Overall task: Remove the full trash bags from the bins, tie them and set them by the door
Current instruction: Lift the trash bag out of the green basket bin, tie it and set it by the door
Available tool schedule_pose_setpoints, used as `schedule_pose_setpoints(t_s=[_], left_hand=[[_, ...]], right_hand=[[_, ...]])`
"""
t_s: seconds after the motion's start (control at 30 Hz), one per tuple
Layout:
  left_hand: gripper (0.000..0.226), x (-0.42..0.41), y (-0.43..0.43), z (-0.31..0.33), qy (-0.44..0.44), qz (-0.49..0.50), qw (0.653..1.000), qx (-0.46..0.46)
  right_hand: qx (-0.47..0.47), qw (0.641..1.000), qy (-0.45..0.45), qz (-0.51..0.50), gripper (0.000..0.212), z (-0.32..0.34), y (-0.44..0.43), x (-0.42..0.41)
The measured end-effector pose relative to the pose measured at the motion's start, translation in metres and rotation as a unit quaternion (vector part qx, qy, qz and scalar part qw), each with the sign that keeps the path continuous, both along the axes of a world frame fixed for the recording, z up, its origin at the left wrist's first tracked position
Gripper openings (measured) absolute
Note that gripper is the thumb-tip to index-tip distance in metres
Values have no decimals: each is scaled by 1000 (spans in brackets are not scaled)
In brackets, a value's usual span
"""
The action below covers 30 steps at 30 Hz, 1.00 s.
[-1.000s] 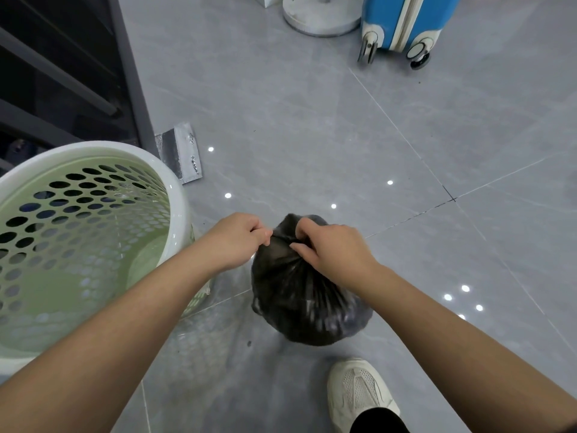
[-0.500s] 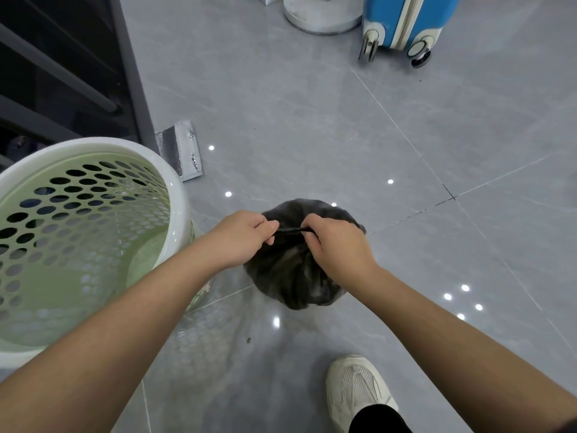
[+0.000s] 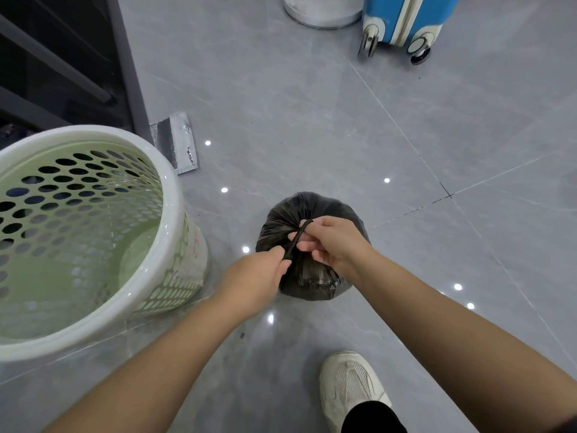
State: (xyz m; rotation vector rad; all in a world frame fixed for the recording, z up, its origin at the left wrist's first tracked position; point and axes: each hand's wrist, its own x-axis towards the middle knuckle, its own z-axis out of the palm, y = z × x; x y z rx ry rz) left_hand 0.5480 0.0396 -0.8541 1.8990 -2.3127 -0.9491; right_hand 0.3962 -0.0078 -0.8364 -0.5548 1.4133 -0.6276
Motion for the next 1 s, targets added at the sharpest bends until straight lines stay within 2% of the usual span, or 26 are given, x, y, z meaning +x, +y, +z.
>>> schedule_pose_setpoints(t_s=[0.07,0.1,0.17,0.23,0.3,0.33,0.4,0.43,0.47,0.5,0.63,0.73,0.9,1.0], left_hand=[[23,-4,5,-1,-55,-44,997,-32],[24,-5,6,-1,-69,-66,994,-46],[29,-6,8,-1,-68,-91,992,-51],[34,-4,8,1,-37,-78,995,-41],[36,0,6,4,4,-31,999,-39],[37,2,3,4,25,-2,999,-39],[39,7,-4,4,83,70,994,-25],[38,8,-8,3,117,107,987,-15],[37,9,-12,2,149,140,979,-4],[36,8,-16,1,174,165,971,5],[31,-1,-28,0,224,205,952,41],[19,-10,-36,0,262,229,934,78],[5,-24,-46,4,340,248,899,122],[19,-28,-51,11,372,221,893,127]], right_hand=[[48,997,-51,-30,9,1,0,0],[48,997,-48,-18,10,1,1,0],[4,998,10,56,13,3,2,-4],[-70,976,122,165,16,7,4,-10],[-145,909,268,284,16,11,7,-16],[-182,856,348,336,15,12,8,-18],[-246,726,487,418,14,13,11,-20],[-267,678,524,442,12,14,16,-19],[-282,646,540,461,10,13,21,-20],[-301,629,541,470,12,11,25,-21],[-426,592,516,449,25,-6,34,-38],[-484,566,495,448,29,-12,33,-51],[-521,562,442,465,30,-18,30,-62],[-545,543,421,480,20,-15,28,-63]])
